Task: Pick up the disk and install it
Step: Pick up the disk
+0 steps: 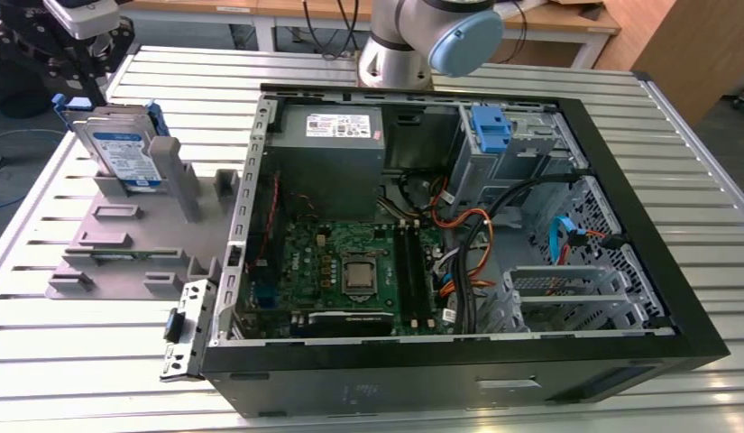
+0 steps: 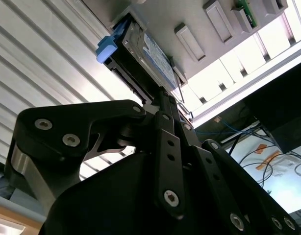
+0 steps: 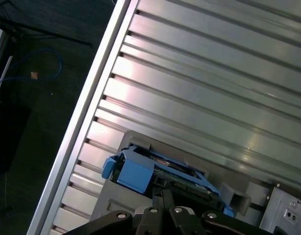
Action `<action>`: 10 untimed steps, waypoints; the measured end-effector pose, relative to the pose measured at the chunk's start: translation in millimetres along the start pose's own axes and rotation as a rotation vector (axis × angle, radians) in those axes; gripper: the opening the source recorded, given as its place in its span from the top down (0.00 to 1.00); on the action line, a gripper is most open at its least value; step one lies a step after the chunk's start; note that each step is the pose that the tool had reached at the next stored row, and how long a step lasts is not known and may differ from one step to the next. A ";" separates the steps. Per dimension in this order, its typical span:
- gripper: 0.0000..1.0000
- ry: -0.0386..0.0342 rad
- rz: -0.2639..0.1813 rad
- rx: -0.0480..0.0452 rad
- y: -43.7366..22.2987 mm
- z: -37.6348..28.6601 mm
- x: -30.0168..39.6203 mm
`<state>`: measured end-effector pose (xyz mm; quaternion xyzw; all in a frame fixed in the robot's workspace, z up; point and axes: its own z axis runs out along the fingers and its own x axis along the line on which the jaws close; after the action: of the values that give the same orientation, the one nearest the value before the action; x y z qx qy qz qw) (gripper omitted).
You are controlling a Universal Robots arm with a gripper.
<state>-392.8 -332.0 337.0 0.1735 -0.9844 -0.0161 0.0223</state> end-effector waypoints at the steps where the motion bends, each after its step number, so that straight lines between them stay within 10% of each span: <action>1: 0.89 0.0002 -0.006 0.0002 0.0 0.0 0.0; 10: 0.89 0.0033 -0.084 0.0032 0.0 0.0 0.0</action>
<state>-392.8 -331.9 337.0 0.2149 -0.9762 -0.0151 0.0229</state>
